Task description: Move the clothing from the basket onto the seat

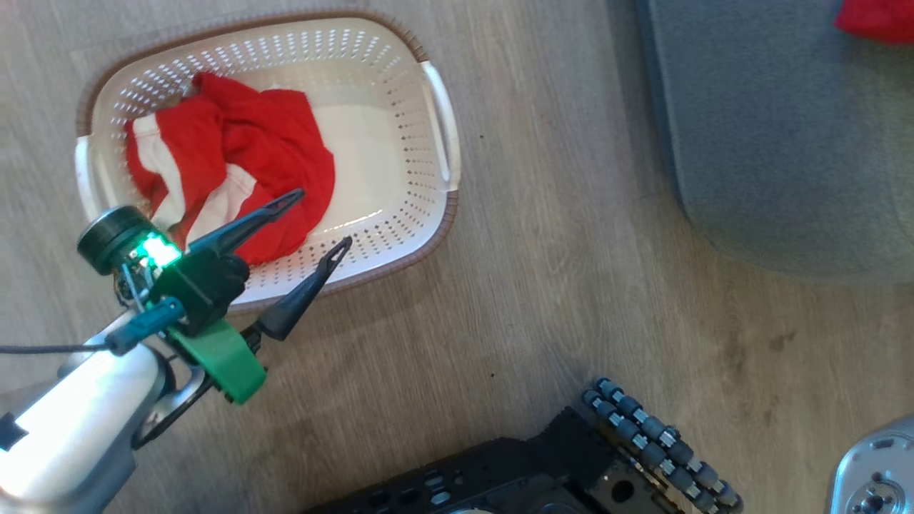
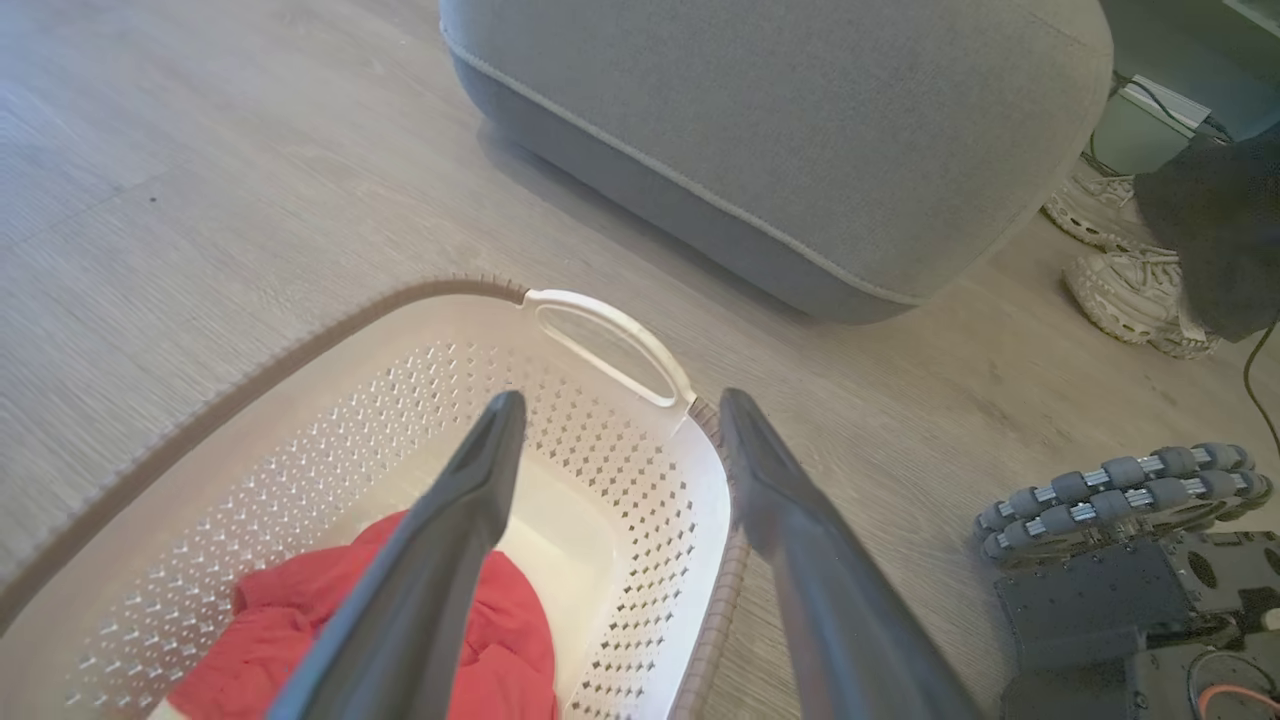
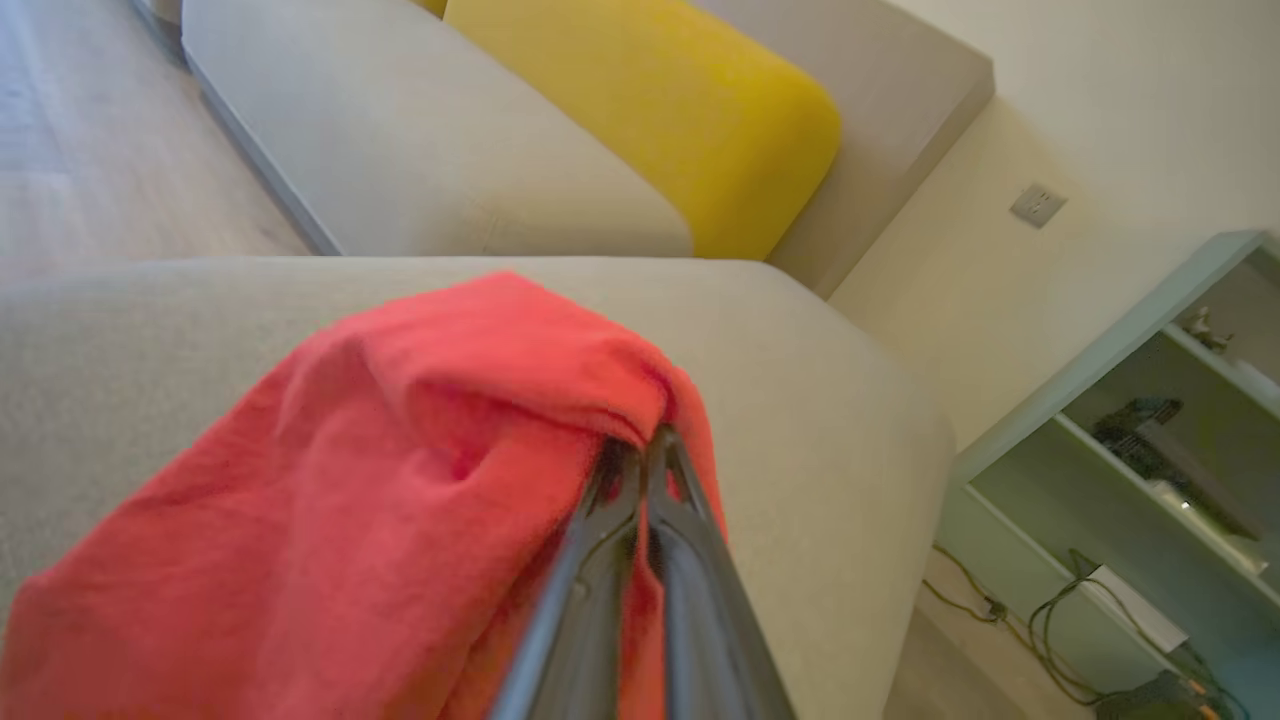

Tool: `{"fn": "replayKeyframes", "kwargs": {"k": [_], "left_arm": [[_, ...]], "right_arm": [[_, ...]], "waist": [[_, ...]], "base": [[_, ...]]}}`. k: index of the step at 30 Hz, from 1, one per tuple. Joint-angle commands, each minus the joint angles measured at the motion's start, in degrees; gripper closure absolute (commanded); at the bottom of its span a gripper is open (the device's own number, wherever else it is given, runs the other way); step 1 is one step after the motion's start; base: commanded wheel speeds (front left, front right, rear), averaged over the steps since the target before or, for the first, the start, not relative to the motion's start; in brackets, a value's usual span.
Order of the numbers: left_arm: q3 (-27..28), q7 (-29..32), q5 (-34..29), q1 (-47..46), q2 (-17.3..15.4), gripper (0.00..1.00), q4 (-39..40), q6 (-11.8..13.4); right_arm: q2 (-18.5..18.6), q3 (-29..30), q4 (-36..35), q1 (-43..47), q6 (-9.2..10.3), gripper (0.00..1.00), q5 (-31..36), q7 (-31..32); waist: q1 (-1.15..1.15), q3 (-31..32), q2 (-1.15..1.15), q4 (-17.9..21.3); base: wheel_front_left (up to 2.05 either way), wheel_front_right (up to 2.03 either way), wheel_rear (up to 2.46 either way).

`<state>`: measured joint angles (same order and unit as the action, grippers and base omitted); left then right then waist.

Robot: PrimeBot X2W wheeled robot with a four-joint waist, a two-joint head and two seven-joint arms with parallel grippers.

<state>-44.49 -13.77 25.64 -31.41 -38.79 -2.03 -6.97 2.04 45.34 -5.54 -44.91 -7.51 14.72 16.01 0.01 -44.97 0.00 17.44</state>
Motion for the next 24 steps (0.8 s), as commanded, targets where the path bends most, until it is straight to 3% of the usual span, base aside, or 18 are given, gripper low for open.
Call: {"fn": "replayKeyframes", "kwargs": {"k": [1,2,3,4,5,12,18,24], "left_arm": [[1.86,-0.85,0.39,0.61,-1.79,0.00,1.16,-0.33],[1.86,-0.92,0.47,0.50,-1.72,0.00,0.96,-0.35],[1.88,-0.98,0.54,0.35,-1.60,0.00,0.77,-0.37],[1.89,-1.04,0.60,0.17,-1.41,0.00,0.61,-0.38],[1.89,-1.08,0.65,-0.02,-1.14,0.00,0.45,-0.39],[2.20,-1.20,0.98,-0.70,0.90,0.00,-1.03,-0.45],[3.65,-1.21,1.38,-0.52,5.13,0.00,-4.02,-0.49],[6.12,-1.22,2.08,0.60,9.18,0.00,-8.23,-0.50]], "right_arm": [[0.87,0.61,0.85,1.58,0.02,1.00,-1.34,-2.43],[0.86,0.95,2.78,2.02,0.02,1.00,-1.59,-4.15],[0.86,1.27,4.78,2.31,0.02,0.87,-1.85,-5.76],[0.86,1.89,6.73,2.37,0.02,0.57,-2.13,-7.43],[0.86,2.10,8.56,2.50,0.02,0.00,-2.01,-9.24],[1.25,1.87,18.71,2.36,0.02,0.00,-0.85,-18.27],[6.71,-1.32,29.49,4.33,0.02,0.00,-2.23,-27.05],[11.16,-4.80,34.37,8.03,0.02,0.00,-5.15,-30.35]], "waist": [[-0.01,-0.17,0.00,-0.73],[-0.01,-0.10,0.00,-0.92],[-0.01,0.02,0.00,-1.10],[-0.01,0.18,0.00,-1.28],[-0.01,0.39,0.00,-1.41],[-0.01,2.94,0.00,-1.93],[-0.01,8.42,0.00,-3.26],[-0.01,14.40,0.00,-5.12]], "base": [[0.00,0.00,0.00],[0.00,0.00,0.00],[0.00,0.00,0.00],[0.00,0.00,0.00],[0.00,0.00,0.00],[0.00,0.00,0.00],[0.00,0.00,0.00],[0.00,0.00,0.00]]}}
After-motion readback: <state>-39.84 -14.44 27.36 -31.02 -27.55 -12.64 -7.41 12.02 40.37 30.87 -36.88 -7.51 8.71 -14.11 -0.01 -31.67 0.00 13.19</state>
